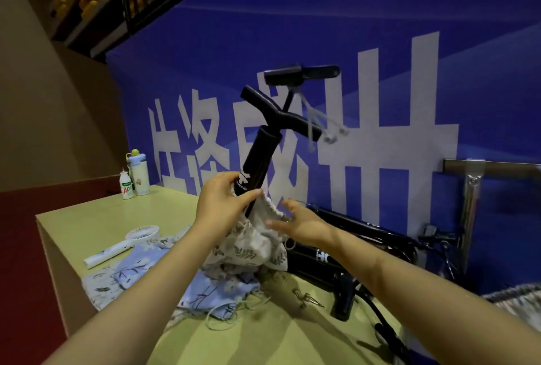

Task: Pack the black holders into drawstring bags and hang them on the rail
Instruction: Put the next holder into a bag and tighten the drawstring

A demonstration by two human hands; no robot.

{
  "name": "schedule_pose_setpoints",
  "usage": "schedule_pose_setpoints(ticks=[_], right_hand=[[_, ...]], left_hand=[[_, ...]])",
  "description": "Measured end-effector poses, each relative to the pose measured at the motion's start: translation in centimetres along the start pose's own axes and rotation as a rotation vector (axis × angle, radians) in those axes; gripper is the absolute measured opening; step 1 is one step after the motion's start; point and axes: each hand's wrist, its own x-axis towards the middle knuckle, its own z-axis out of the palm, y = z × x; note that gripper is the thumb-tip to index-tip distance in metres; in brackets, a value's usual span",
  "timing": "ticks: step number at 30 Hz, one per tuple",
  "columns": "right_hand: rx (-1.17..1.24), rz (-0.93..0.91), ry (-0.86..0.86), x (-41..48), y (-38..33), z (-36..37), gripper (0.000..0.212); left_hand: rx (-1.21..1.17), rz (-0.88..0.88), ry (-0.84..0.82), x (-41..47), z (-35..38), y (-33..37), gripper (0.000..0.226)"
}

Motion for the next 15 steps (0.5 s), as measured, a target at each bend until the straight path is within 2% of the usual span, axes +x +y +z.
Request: schedule_pose_setpoints(ticks=[1,3,4,8,12,15], right_hand=[[-0.064,0.032,-0.034,0.8,-0.1,0.4,0.053],[-0.146,0.063,0.025,2.2,-0.4,0.8,0.027],[-0.105,0.086,0.013,2.7,-0.6,0.6,0.024],[0.249,0.201,-0.081,3.1,-2.7,-1.1,0.022],[0.595,0.058,0.048,3.6,-4.5,-2.1,0.017],[0.807,-0.053,0.039,3.9,-5.4,-1.4,0.012]], left_hand=[[0.017,-0.009,0.022,0.2,-0.2,-0.1,0.031],[0.083,-0.029,0.049,0.7,-0.9,-0.3,0.034],[0.140,-0.037,0.055,1.1,-1.2,-0.4,0.037],[0.252,-0.076,0.103,2.1,-2.1,-1.3,0.036],[0.281,-0.153,0.079,1.5,-1.8,-3.2,0.032],[0.320,-0.167,0.026,0.7,-1.0,-3.9,0.025]])
